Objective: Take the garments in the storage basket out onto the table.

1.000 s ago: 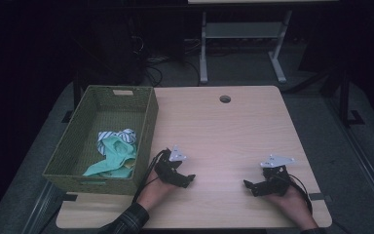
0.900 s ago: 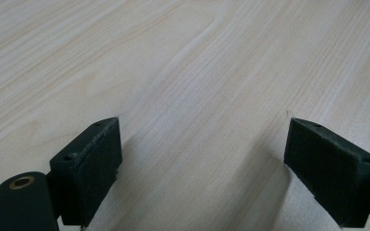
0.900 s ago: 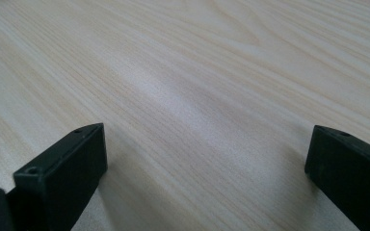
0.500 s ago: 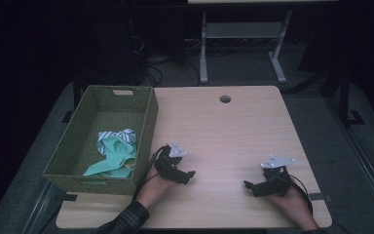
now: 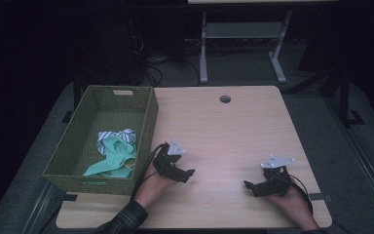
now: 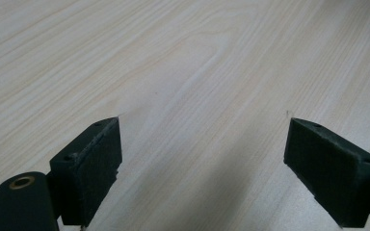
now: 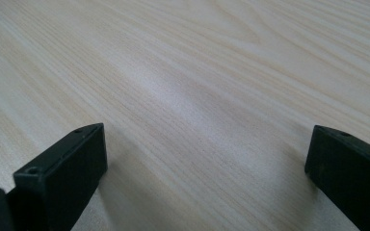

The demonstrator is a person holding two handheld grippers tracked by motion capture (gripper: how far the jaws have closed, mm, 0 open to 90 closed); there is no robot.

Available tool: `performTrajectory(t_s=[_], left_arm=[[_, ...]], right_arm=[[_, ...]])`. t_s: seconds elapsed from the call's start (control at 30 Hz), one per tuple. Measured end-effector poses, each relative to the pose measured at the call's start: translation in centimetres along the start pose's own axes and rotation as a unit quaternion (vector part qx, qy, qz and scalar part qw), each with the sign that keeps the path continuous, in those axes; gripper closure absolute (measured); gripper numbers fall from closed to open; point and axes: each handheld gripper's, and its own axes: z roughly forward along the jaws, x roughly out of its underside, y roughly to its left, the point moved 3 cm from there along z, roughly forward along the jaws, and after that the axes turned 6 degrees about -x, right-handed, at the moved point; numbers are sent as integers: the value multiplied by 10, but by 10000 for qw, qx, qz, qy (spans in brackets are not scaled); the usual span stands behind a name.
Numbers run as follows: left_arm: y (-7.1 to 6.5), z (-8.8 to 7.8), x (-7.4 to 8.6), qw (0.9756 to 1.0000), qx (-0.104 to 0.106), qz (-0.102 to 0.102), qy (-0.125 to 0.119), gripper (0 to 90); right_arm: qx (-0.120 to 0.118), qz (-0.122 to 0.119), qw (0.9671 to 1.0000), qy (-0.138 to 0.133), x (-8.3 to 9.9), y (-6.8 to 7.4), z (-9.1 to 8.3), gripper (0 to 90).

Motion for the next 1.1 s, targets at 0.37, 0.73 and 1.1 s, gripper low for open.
performTrajectory(t_s=[0.37,0.73,1.1], left_arm=[[3,-8,-3,10000,4,-19,37,124],[5,-17,-10,9999,123,-45,-11,124],[6,-23,-17,9998,175,-17,-54,125]], right_arm=[[-4,5,10000,6,0,0,0,4],[-9,4,10000,11,0,0,0,5],[-9,6,10000,11,0,0,0,4]])
